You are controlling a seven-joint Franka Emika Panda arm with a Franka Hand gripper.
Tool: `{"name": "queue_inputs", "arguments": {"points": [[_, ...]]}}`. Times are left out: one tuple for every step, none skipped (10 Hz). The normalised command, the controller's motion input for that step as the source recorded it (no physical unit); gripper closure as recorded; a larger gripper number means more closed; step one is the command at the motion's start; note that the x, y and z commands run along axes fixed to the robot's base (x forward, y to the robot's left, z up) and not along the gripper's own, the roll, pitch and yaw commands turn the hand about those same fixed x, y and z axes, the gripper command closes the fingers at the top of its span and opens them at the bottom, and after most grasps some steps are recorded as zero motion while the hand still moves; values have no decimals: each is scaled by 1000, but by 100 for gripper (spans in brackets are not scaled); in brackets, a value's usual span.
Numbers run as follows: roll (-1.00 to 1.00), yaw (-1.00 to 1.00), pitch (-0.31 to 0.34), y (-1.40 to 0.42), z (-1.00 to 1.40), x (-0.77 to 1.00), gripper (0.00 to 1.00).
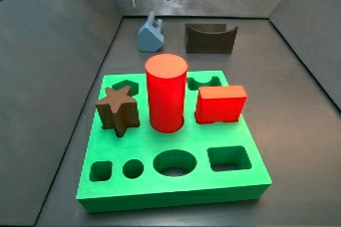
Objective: Pick up the 3 prong object. Move up. Rotate the 3 prong object. Place the 3 prong object on the fixture. Regrasp the 3 prong object. Move to above the board. Insert the 3 prong object.
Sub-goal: Rotate the 3 prong object.
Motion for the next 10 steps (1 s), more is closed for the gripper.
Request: {"name": "queue_inputs", "arguments": {"points": [[1,1000,-5,0,-34,31,0],[1,1000,-5,0,-30,32,0],[1,1000,-5,0,-27,33,0],[1,1000,-5,0,-25,34,0],[1,1000,-6,1,-24,34,0],[1,1000,-6,1,-23,34,0],[1,1000,-6,1,-23,35,0],[1,1000,-6,1,-22,35,0],[1,1000,-6,1,-22,35,0],[1,1000,-7,1,-22,35,0]]}}
